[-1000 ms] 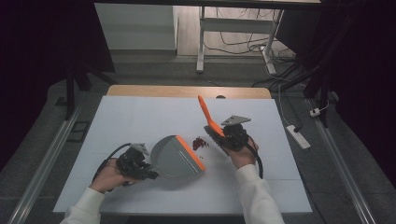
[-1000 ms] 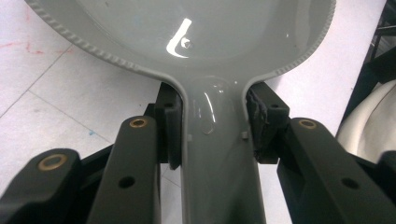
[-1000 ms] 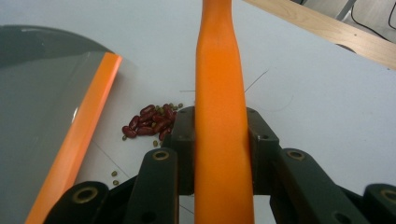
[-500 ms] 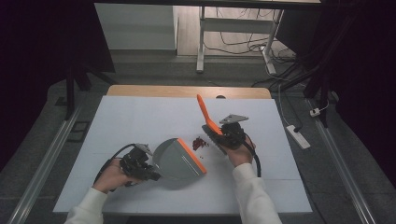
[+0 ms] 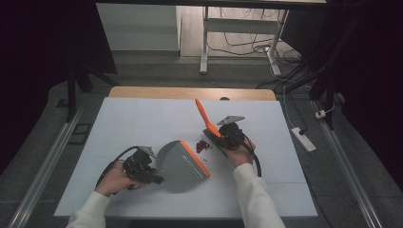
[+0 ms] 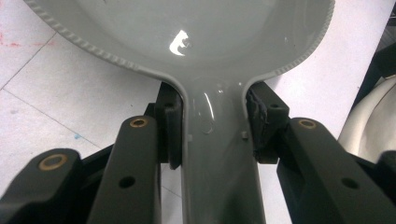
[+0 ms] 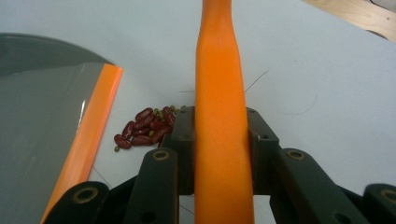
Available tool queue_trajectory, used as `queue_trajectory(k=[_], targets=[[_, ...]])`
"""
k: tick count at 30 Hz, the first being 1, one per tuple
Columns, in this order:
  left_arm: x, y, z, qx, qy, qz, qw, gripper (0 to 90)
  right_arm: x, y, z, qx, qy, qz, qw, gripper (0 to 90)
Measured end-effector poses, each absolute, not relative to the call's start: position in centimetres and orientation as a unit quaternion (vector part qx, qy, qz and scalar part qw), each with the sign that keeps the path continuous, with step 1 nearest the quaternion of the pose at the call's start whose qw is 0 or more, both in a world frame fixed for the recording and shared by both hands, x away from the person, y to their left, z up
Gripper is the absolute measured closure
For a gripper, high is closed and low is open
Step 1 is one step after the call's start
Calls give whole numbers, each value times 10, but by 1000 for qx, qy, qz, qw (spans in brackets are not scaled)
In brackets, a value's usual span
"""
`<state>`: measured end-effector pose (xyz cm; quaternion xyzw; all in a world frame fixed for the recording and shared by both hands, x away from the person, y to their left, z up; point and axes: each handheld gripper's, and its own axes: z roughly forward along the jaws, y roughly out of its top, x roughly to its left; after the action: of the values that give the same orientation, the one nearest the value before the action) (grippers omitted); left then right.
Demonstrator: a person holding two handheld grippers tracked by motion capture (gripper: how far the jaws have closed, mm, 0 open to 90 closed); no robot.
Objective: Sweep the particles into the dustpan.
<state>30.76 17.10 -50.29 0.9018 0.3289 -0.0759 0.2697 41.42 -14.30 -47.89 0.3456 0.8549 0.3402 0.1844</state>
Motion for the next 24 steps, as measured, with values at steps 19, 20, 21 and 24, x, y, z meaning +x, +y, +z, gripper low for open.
queue_trajectory(k=[19,20,21,24], targets=[[307,168,-502,904,326,-74,267,619,422,-123,-483,342,869,320,163,699],[307,168,-502,904,326,-75,267,619,422,-122,-483,342,869,319,163,700],[307,167,-502,904,326,-75,268,619,422,-122,-483,342,869,319,163,700],[306,167,-502,904,325,-74,267,619,421,-121,-483,339,872,317,159,699]])
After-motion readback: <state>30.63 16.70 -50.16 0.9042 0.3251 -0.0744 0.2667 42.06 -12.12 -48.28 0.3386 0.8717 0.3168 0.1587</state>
